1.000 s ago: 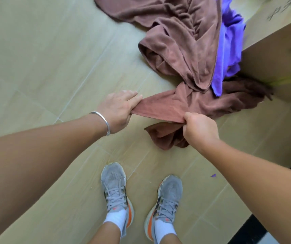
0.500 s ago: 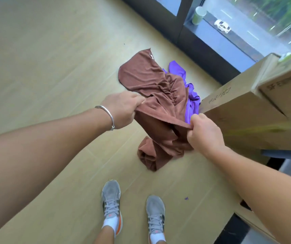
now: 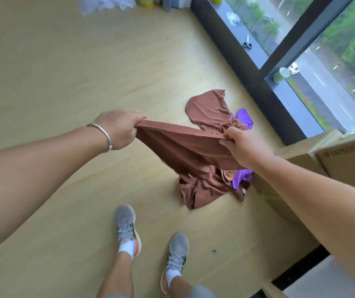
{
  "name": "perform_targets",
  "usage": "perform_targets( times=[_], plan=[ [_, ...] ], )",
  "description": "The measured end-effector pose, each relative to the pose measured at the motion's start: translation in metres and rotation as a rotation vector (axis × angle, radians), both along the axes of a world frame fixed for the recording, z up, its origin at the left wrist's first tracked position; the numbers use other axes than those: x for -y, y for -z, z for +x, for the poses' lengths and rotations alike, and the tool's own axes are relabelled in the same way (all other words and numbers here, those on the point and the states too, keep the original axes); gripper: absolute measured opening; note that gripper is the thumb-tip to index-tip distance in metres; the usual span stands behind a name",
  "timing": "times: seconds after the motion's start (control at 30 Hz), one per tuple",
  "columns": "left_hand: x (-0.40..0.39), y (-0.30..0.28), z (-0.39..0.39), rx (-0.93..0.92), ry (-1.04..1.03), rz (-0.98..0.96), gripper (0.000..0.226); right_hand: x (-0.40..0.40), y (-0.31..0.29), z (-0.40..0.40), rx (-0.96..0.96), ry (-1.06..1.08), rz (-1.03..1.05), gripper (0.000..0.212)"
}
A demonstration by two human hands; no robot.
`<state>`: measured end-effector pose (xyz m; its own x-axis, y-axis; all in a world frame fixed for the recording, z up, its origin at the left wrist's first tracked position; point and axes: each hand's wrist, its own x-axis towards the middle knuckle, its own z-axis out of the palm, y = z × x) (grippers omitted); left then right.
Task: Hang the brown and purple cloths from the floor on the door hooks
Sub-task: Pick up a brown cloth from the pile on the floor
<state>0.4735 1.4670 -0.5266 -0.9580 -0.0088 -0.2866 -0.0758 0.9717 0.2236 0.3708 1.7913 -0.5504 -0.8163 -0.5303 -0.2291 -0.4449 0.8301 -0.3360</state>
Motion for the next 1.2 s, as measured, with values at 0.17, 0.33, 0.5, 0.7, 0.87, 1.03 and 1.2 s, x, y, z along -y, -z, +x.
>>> perform_targets(
  times=[0.17, 0.33, 0.5, 0.7, 0.87, 1.03, 1.2],
  plan=[
    [0.076, -0.014, 0.098, 0.048, -0.179, -0.080, 0.031, 0.094, -0.018, 0.036, 0.066, -0.326, 0.127, 0.015],
    [0.141, -0.001, 0.206, 0.099, -0.331, -0.078, 0.031, 0.204, -0.013, 0.107, 0.035, -0.422, 0.363, 0.026],
    [0.200, 0.028, 0.320, 0.174, -0.462, -0.047, 0.039, 0.276, 0.005, 0.197, -0.037, -0.568, 0.394, 0.030],
    [0.239, 0.060, 0.446, 0.293, -0.533, 0.055, 0.055, 0.334, 0.046, 0.306, 0.037, -0.680, 0.446, 0.027],
    [0.248, 0.092, 0.537, 0.454, -0.554, 0.153, 0.062, 0.362, 0.076, 0.377, 0.132, -0.745, 0.502, 0.027],
    [0.247, 0.122, 0.581, 0.537, -0.552, 0.236, 0.058, 0.380, 0.099, 0.412, 0.140, -0.816, 0.546, 0.028],
    [0.270, 0.155, 0.580, 0.554, -0.607, 0.308, 0.050, 0.406, 0.120, 0.409, 0.146, -0.805, 0.568, 0.022]
  ],
)
